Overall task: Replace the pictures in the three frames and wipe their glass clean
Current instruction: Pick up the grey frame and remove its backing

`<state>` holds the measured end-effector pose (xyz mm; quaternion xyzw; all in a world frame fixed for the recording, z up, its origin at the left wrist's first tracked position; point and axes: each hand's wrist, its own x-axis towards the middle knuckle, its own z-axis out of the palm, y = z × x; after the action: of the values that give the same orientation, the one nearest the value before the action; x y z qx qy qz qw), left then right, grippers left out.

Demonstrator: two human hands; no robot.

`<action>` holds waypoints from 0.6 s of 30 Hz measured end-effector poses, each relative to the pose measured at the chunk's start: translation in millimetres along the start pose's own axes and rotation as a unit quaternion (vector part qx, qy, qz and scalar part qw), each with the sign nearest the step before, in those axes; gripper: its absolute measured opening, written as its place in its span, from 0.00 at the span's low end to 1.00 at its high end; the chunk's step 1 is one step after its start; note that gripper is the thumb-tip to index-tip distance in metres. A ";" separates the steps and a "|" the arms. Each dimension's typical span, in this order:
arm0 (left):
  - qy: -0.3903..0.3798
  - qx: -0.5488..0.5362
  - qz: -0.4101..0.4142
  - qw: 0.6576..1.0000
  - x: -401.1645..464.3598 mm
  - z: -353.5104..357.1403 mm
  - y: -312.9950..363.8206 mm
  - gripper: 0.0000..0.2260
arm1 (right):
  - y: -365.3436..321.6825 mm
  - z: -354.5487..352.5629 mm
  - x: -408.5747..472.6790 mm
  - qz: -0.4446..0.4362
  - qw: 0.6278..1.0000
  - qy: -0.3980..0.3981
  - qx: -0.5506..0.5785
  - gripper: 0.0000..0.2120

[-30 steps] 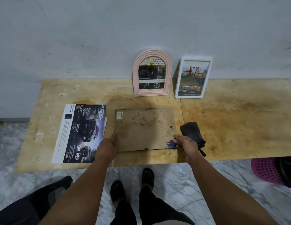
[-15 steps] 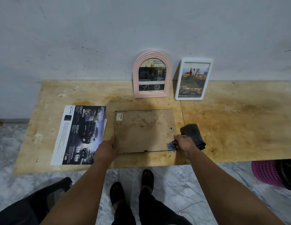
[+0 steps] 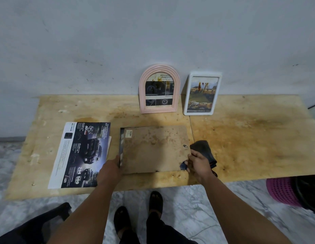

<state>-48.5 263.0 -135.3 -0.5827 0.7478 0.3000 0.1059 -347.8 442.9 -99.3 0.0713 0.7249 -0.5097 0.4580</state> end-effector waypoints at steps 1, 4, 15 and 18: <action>0.001 0.006 -0.001 1.000 -1.2 -0.3 1.4 0.13 | -1.8 0.8 -2.9 0.001 1.000 -0.002 0.008 0.10; 0.001 0.013 -0.005 1.000 2.5 0.3 1.4 0.11 | -8.9 1.5 -8.3 0.022 0.999 0.021 0.040 0.09; -0.033 0.046 -0.018 0.998 1.6 -2.9 11.1 0.19 | -16.9 -14.1 -3.4 -0.023 0.998 0.061 0.019 0.10; -0.033 0.010 -0.029 0.999 2.1 -3.4 10.0 0.15 | -35.2 -20.6 1.9 -0.026 0.991 0.127 0.031 0.14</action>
<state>-57.8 260.8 -130.4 -0.5932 0.7296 0.3079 0.1451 -381.2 442.2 -75.7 0.1310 0.7628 -0.5301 0.3465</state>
